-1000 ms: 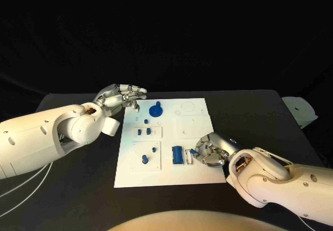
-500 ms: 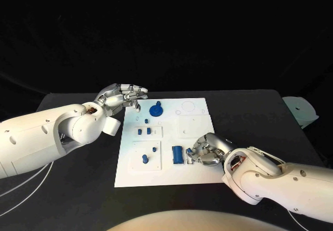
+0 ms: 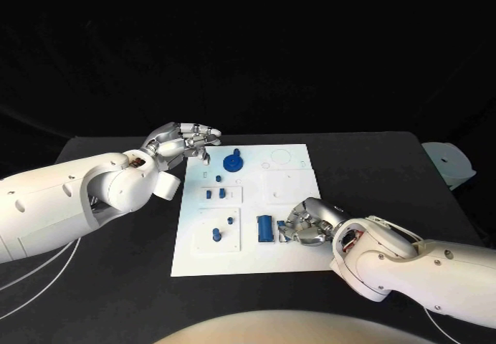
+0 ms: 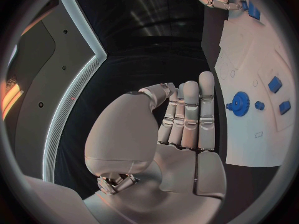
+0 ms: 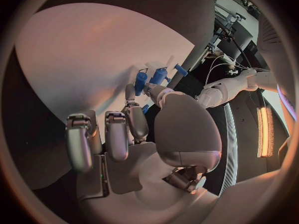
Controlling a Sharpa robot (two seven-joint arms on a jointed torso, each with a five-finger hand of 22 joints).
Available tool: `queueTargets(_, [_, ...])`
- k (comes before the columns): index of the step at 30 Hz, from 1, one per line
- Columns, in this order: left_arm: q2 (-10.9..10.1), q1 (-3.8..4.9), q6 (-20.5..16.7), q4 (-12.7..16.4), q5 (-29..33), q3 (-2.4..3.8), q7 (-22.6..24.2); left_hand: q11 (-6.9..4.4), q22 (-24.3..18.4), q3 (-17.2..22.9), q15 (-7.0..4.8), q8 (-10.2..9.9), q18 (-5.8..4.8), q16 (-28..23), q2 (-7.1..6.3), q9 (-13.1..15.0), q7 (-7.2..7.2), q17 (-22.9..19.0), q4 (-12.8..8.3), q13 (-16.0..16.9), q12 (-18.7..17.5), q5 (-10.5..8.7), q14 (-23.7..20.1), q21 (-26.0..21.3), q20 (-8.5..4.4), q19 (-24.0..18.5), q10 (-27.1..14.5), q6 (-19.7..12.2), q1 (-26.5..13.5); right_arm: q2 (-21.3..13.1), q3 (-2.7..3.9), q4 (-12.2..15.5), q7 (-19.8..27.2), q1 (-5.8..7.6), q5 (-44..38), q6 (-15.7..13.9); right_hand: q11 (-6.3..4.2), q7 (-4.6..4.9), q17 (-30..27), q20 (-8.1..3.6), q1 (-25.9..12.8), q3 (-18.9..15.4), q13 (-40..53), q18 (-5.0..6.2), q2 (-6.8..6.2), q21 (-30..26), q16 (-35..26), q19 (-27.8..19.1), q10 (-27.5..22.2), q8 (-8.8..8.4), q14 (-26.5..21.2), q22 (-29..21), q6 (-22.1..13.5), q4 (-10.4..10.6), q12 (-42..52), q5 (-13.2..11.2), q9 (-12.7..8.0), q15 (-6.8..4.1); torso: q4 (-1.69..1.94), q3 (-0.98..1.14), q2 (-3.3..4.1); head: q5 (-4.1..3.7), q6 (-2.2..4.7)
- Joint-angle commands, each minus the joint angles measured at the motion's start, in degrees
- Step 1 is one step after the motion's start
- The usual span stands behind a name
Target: Assemble the parts on the task board
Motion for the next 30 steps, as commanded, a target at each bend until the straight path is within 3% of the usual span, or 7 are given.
queueTargets(1, [0.1, 0.06, 1.18, 0.1, -0.02, 0.03, 0.0, 0.07, -0.06, 0.48, -0.07, 0.48, 0.39, 0.29, 0.1, 0.1, 0.04, -0.15, -0.12, -0.14, 0.55, 0.4, -0.45, -0.23, 0.33, 0.16, -0.58, -0.66, -0.17, 0.1, -0.1, -0.03, -0.43, -0.12, 0.12, 2.59, -0.08, -0.08, 9.62, -0.33, -0.36, -0.05, 5.71, -0.39, -0.05, 0.25, 0.08, 5.99, 0.4, 0.05, 4.82, 15.06, 0.36, 0.32, 0.46, -0.25, -0.09, -0.54, 0.04, -0.05, -0.03, 0.02, -0.04])
queueTargets(9, [0.1, 0.06, 1.35, 0.08, -0.05, 0.03, -0.2, 0.07, -0.06, 0.48, -0.07, 0.48, 0.39, 0.29, 0.1, 0.1, 0.04, -0.15, -0.12, -0.14, 0.55, 0.4, -0.45, -0.23, 0.33, 0.16, -0.58, -0.66, -0.17, 0.22, -0.1, 0.0, -0.4, -0.12, -0.11, 1.71, -0.19, -0.18, 9.6, -0.41, -1.08, -0.56, 5.79, -0.39, 0.12, 0.25, 0.07, 5.99, 0.47, 0.31, 4.82, 15.06, 0.61, 1.15, 0.57, -0.55, 0.03, -0.65, 0.0, -0.02, 0.01, -0.11, 0.14])
queueTargets(13, [0.06, 0.06, 1.38, 0.08, -0.06, 0.03, -0.22, 0.07, -0.06, 0.48, -0.07, 0.48, 0.39, 0.29, 0.1, 0.1, 0.04, -0.15, -0.12, -0.14, 0.55, 0.4, -0.45, -0.23, 0.33, 0.16, -0.58, -0.66, -0.17, 0.17, -0.1, 0.0, -0.4, -0.12, -0.58, 1.1, -0.17, -0.15, 9.6, -0.45, -2.5, -1.8, 5.8, -0.39, 0.25, 0.25, 0.06, 5.99, 0.47, 0.44, 4.82, 15.06, 0.58, 3.06, 0.52, -3.15, 0.05, -0.66, 0.02, -0.04, 0.04, -0.17, 0.15])
queueTargets(15, [0.04, 0.06, 1.38, 0.08, -0.06, 0.03, -0.23, 0.07, -0.06, 0.48, -0.07, 0.48, 0.39, 0.29, 0.1, 0.1, 0.04, -0.15, -0.12, -0.14, 0.55, 0.4, -0.45, -0.23, 0.33, 0.16, -0.58, -0.66, -0.17, 0.14, -0.1, -0.01, -0.4, -0.12, -0.76, 0.93, -0.15, -0.15, 9.61, -0.47, -3.63, -3.49, 5.83, -0.39, -0.15, 0.25, 0.06, 5.99, 0.48, 0.55, 4.83, 15.06, 0.6, 4.6, 0.5, -0.69, 0.1, -0.62, 0.02, -0.04, 0.04, -0.17, 0.15])
queueTargets(17, [0.02, 0.06, 1.38, 0.09, -0.06, 0.03, -0.23, 0.07, -0.06, 0.48, -0.07, 0.48, 0.39, 0.29, 0.1, 0.1, 0.04, -0.15, -0.12, -0.14, 0.55, 0.4, -0.45, -0.23, 0.33, 0.16, -0.58, -0.66, -0.17, 0.1, -0.1, -0.01, -0.38, -0.12, -0.88, 0.81, -0.1, -0.09, 9.62, -0.46, -4.67, -4.96, 5.79, -0.39, -0.12, 0.25, 0.07, 5.99, 0.44, 0.59, 4.83, 15.06, 0.62, 5.64, 0.39, -0.65, 0.11, -0.62, 0.03, -0.04, 0.05, -0.18, 0.13])
queueTargets(23, [-0.03, 0.06, 1.38, 0.09, -0.06, 0.03, -0.26, 0.07, -0.06, 0.48, -0.07, 0.48, 0.39, 0.29, 0.1, 0.1, 0.04, -0.15, -0.12, -0.14, 0.55, 0.4, -0.45, -0.23, 0.33, 0.16, -0.58, -0.66, -0.17, -0.02, -0.1, 0.11, -0.28, -0.12, -1.07, 0.73, -0.16, -0.17, 9.62, -0.48, -6.83, -7.46, 5.83, -0.39, 0.49, 0.25, 0.06, 5.99, 0.43, 0.6, 4.82, 15.06, 0.56, 5.87, 0.36, -0.82, 0.06, -0.65, 0.03, -0.04, 0.01, -0.16, 0.05])
queueTargets(30, [-0.08, 0.05, 1.42, 0.08, -0.07, 0.03, -0.26, 0.08, -0.06, 0.58, -0.05, 0.5, 0.39, 0.3, 0.11, 0.09, 0.06, -0.2, -0.15, -0.17, 0.61, 0.42, -0.5, -0.23, 0.34, 0.15, -0.66, -0.72, -0.19, -1.18, -0.1, 0.96, 0.45, -0.12, -1.27, 0.51, -0.26, -0.28, 9.68, -0.54, -5.11, -8.09, 6.01, -0.39, 0.44, 0.25, 0.08, 5.99, 0.57, 0.68, 4.84, 15.06, 0.51, 5.34, 0.65, -0.26, 0.09, -0.74, 0.04, -0.04, -0.02, -0.23, 0.0])
